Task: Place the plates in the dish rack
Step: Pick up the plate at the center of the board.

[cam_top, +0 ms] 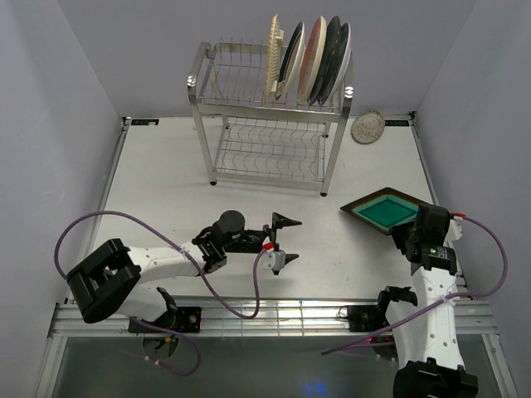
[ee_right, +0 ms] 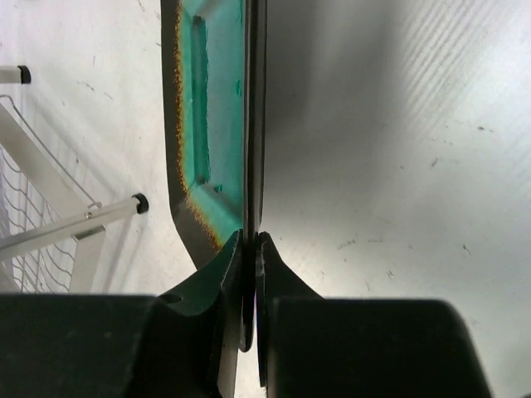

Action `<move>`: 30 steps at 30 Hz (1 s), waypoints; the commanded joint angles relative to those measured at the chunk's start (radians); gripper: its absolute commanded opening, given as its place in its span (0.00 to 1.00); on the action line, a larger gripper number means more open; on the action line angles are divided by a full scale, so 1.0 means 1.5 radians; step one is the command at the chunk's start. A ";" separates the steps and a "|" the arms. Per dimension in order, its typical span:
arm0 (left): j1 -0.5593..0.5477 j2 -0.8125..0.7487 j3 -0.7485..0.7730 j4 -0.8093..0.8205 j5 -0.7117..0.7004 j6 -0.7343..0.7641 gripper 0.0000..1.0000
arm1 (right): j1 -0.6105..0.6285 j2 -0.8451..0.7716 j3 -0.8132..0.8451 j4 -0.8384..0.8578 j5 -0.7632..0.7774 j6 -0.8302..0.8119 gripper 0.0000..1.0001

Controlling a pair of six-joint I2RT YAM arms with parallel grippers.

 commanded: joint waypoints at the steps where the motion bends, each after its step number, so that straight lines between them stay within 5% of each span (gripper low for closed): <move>1: -0.037 0.036 0.039 0.068 -0.055 0.059 0.98 | 0.002 -0.050 0.052 -0.034 -0.035 -0.007 0.08; 30: -0.122 0.476 0.387 0.063 -0.123 0.140 0.88 | 0.003 -0.099 0.078 -0.080 -0.201 -0.032 0.08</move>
